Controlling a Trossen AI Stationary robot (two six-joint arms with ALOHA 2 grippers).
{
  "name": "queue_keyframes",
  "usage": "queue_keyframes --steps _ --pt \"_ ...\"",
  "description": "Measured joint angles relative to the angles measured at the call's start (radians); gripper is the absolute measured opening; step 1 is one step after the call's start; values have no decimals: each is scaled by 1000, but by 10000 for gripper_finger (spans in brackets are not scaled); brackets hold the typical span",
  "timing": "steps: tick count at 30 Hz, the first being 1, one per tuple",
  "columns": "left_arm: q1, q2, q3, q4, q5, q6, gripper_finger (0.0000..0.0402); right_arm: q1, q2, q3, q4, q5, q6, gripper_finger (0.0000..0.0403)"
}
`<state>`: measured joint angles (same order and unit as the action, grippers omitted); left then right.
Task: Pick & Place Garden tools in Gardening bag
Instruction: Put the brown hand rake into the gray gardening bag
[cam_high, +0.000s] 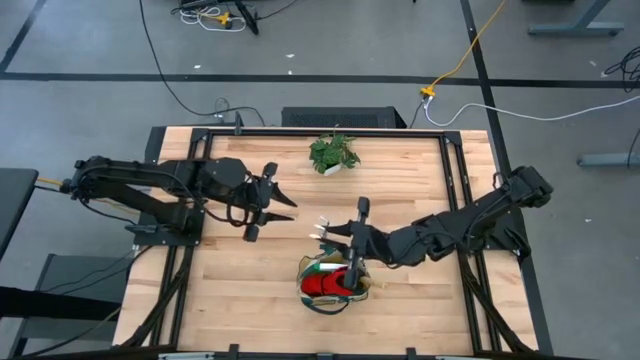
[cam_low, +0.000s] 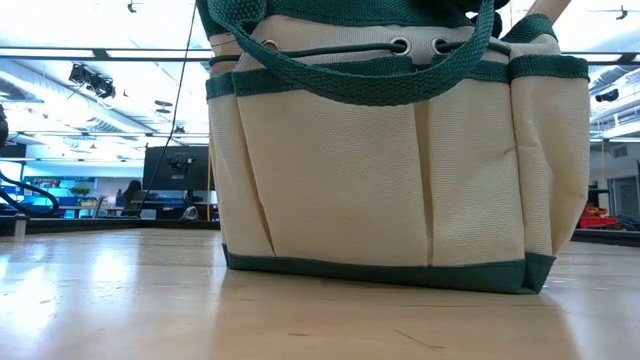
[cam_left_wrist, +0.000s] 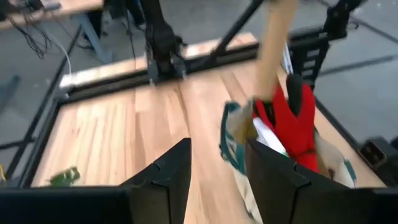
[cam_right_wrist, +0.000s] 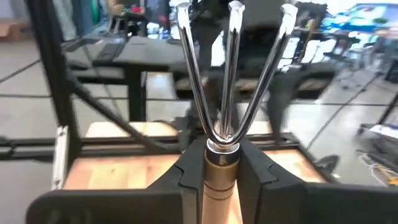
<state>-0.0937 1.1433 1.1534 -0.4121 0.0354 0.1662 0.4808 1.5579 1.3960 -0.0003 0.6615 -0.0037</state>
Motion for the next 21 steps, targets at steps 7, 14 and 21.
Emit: queue_keyframes --steps 7,14,21 --pt "1 -16 2 -4 -6 0 153 5 70 0 21 -84 49 50" --pt "1 -20 1 -30 -17 -6 153 27 124 0 31 -94 111 50" --pt "0 -19 1 -31 -16 -17 153 59 189 0 48 -69 154 50"
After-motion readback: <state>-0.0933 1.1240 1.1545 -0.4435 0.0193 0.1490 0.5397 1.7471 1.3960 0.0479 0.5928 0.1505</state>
